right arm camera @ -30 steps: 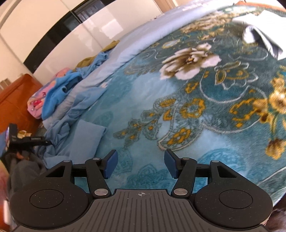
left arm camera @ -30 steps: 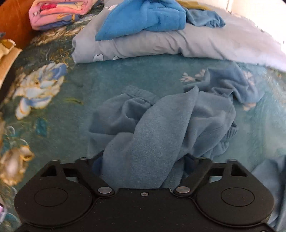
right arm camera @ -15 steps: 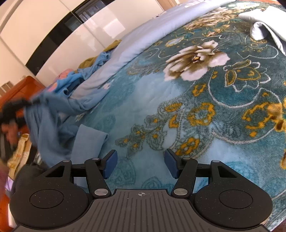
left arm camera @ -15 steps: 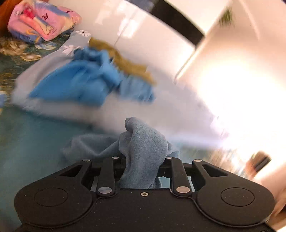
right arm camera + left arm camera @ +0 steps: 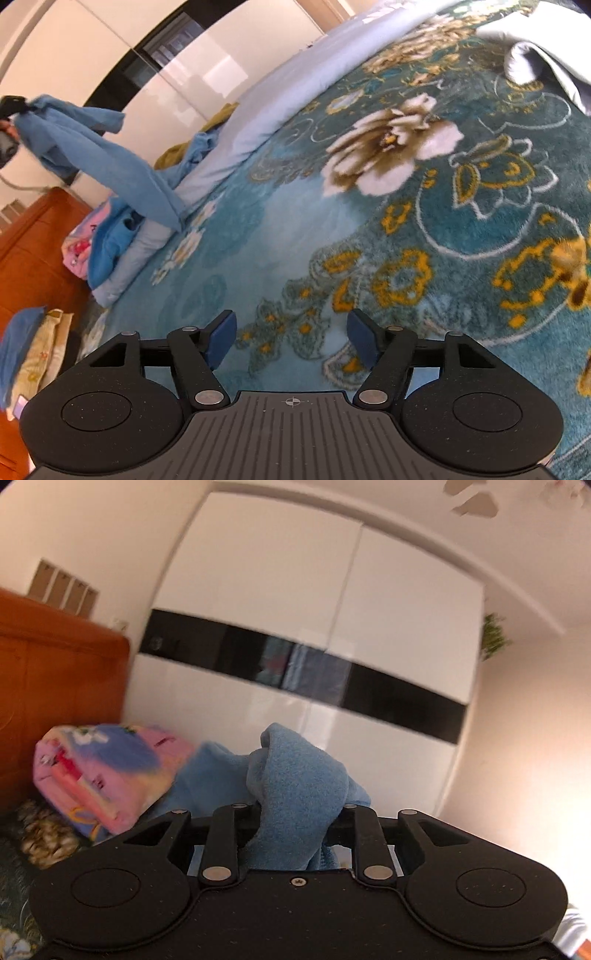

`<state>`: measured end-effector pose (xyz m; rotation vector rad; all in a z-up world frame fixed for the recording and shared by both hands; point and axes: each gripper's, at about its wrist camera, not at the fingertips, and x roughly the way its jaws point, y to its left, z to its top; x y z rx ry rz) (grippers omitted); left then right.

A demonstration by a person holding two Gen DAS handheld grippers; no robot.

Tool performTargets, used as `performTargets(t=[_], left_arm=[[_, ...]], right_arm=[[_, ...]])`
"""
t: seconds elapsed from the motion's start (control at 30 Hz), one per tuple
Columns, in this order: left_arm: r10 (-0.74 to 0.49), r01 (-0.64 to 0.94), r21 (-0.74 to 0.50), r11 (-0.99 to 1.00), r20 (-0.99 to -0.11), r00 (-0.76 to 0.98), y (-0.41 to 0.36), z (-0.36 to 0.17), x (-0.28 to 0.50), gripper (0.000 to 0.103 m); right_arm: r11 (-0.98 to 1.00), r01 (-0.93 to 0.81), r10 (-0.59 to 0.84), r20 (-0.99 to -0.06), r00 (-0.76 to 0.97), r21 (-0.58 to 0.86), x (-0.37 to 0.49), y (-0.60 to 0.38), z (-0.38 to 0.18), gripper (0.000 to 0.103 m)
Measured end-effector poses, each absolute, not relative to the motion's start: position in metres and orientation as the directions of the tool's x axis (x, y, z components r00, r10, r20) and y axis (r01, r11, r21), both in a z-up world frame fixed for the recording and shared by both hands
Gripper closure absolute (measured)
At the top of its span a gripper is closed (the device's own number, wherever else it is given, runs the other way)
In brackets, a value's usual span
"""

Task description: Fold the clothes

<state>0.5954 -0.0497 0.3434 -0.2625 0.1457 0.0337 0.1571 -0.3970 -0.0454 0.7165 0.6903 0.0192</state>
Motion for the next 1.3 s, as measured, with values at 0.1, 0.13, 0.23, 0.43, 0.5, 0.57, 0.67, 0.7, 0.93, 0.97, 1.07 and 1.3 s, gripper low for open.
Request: performTargets(t=[0.1,0.13,0.23,0.43,0.5,0.57,0.67,0.7,0.93,0.97,1.07,1.3], left_arm=[[0.094,-0.178,-0.237,0.955,-0.325,0.941,-0.047,0.284,0.621,0.077],[0.104,-0.210,-0.245,0.946,-0.384,0.917,-0.042,0.263,0.625,0.076],[0.103,-0.298,-0.287,0.910,-0.542,0.834,-0.022,0.198,0.622,0.074],[-0.016,-0.287,-0.371,0.883,-0.636,0.771,0.009,0.151,0.559,0.064],[-0.045,-0.210,-0.321,0.923,-0.634,0.772,0.005,0.161,0.529,0.054],[-0.075,-0.131,-0.283,0.950,-0.615,0.785,0.004,0.174,0.491,0.051],[-0.129,-0.049,-0.287,0.957,-0.569,0.812,0.017,0.193,0.433,0.031],[-0.145,-0.035,-0.299,0.954,-0.558,0.817,0.025,0.198,0.413,0.031],[-0.157,0.010,-0.294,0.956,-0.480,0.863,0.092,0.206,0.264,0.027],[-0.121,0.008,-0.238,0.971,-0.466,0.876,0.097,0.205,0.243,0.025],[-0.040,-0.003,-0.099,0.995,-0.432,0.901,0.108,0.199,0.183,0.019],[-0.009,-0.064,-0.139,0.988,-0.470,0.882,0.142,0.155,0.095,0.008]], right_arm=[[0.760,0.212,0.241,-0.569,0.786,0.614,0.156,-0.399,-0.046,0.040],[0.757,0.213,0.242,-0.567,0.787,0.618,0.155,-0.401,-0.047,0.040],[0.763,0.214,0.237,-0.573,0.785,0.610,0.155,-0.402,-0.045,0.040],[0.776,0.212,0.232,-0.582,0.780,0.594,0.154,-0.401,-0.039,0.038],[0.783,0.194,0.241,-0.576,0.781,0.591,0.154,-0.397,-0.034,0.038],[0.794,0.165,0.254,-0.567,0.784,0.585,0.153,-0.391,-0.027,0.038],[0.809,0.116,0.286,-0.558,0.779,0.576,0.152,-0.377,-0.018,0.038],[0.814,0.099,0.297,-0.557,0.776,0.572,0.151,-0.372,-0.014,0.038],[0.836,-0.050,0.393,-0.533,0.749,0.547,0.130,-0.326,0.012,0.038],[0.837,-0.069,0.406,-0.532,0.743,0.544,0.126,-0.319,0.015,0.038],[0.845,-0.132,0.440,-0.534,0.722,0.518,0.116,-0.298,0.025,0.038],[0.821,-0.285,0.542,-0.523,0.658,0.494,0.102,-0.247,0.049,0.036]])
